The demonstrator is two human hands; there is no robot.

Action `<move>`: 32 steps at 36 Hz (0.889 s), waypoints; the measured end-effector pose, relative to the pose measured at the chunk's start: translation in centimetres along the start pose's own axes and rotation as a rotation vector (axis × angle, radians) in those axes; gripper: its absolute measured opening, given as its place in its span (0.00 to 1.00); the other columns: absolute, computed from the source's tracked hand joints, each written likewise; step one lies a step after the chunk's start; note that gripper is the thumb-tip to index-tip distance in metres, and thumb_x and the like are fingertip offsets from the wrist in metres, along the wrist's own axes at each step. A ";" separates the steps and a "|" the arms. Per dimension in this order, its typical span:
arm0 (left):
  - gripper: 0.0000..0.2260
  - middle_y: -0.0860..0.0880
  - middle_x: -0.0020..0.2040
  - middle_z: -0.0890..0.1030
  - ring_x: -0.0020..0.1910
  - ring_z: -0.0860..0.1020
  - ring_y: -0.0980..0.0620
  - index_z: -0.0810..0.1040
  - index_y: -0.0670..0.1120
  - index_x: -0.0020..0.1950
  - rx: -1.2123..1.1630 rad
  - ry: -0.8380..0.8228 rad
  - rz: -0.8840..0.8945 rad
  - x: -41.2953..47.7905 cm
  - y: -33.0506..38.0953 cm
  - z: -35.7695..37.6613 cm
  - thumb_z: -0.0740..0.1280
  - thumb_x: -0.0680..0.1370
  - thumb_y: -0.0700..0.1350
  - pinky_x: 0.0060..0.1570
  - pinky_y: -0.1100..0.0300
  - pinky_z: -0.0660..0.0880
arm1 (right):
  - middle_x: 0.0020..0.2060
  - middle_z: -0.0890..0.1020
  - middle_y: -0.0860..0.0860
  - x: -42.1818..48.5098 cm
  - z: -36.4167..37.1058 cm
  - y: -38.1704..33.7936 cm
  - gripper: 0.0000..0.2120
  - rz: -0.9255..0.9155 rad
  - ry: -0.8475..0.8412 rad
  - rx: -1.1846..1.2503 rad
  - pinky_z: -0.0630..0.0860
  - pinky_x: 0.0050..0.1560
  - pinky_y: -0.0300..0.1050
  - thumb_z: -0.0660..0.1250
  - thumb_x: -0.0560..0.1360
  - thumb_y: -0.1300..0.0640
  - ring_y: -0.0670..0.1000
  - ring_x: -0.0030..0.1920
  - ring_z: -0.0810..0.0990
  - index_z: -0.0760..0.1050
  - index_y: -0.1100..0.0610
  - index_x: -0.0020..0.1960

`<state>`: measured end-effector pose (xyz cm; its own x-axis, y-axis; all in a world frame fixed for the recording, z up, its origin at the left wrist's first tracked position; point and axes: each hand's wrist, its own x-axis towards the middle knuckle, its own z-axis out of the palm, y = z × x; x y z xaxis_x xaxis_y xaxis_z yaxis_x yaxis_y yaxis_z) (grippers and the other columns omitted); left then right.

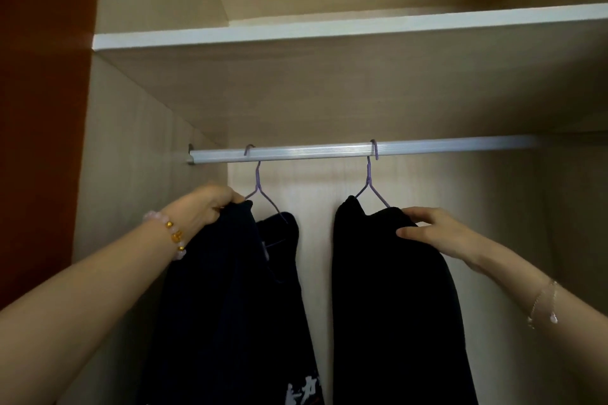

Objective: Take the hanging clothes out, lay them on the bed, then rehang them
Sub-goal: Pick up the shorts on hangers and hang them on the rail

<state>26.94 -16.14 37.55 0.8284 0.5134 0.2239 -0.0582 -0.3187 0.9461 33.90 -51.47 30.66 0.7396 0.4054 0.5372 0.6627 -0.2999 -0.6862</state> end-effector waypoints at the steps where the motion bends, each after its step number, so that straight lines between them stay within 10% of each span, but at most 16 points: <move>1: 0.06 0.41 0.37 0.74 0.33 0.72 0.46 0.74 0.37 0.39 -0.005 0.003 0.010 -0.4 0.1 0.0 0.64 0.76 0.33 0.26 0.57 0.75 | 0.44 0.81 0.38 0.0 0.0 0.0 0.11 -0.001 0.002 0.003 0.73 0.34 0.23 0.67 0.75 0.58 0.35 0.38 0.82 0.76 0.41 0.44; 6: 0.07 0.43 0.40 0.76 0.37 0.74 0.48 0.76 0.40 0.42 0.046 -0.105 0.048 -3.0 0.8 -0.5 0.62 0.78 0.38 0.38 0.58 0.72 | 0.44 0.84 0.40 -0.5 0.2 0.4 0.10 -0.008 0.027 0.104 0.73 0.34 0.23 0.67 0.75 0.58 0.36 0.39 0.83 0.77 0.45 0.51; 11: 0.17 0.45 0.58 0.78 0.59 0.76 0.44 0.74 0.46 0.65 0.142 -0.118 0.167 -6.7 -1.3 -0.7 0.67 0.76 0.43 0.61 0.51 0.73 | 0.40 0.85 0.36 -2.6 1.3 1.1 0.11 0.006 0.027 0.329 0.76 0.33 0.28 0.65 0.76 0.57 0.36 0.41 0.83 0.79 0.41 0.47; 15: 0.21 0.50 0.53 0.81 0.50 0.79 0.51 0.72 0.53 0.64 -0.029 -0.120 0.277 -10.7 -5.7 1.1 0.67 0.74 0.38 0.47 0.58 0.75 | 0.48 0.84 0.37 -5.9 2.6 1.8 0.15 -0.014 0.059 0.457 0.77 0.42 0.30 0.61 0.77 0.58 0.37 0.47 0.82 0.79 0.39 0.51; 20: 0.24 0.60 0.56 0.75 0.53 0.74 0.61 0.65 0.54 0.70 0.021 0.012 0.443 -14.6 -14.9 5.9 0.65 0.77 0.38 0.52 0.69 0.69 | 0.54 0.81 0.51 -11.2 6.7 5.2 0.13 0.053 0.189 0.450 0.78 0.48 0.40 0.64 0.76 0.62 0.52 0.52 0.81 0.74 0.48 0.57; 32: 0.14 0.48 0.57 0.80 0.57 0.79 0.50 0.72 0.43 0.64 0.214 -0.102 -0.144 -29.7 -41.3 13.5 0.63 0.79 0.39 0.57 0.60 0.74 | 0.63 0.77 0.54 -29.8 21.8 20.2 0.27 0.715 0.081 0.362 0.73 0.64 0.53 0.69 0.74 0.56 0.57 0.61 0.77 0.67 0.54 0.70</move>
<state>12.26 -28.96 -11.36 0.8720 0.4863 0.0555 0.1747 -0.4151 0.8929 22.66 -50.80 -9.92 0.9859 0.1532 -0.0680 -0.0432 -0.1593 -0.9863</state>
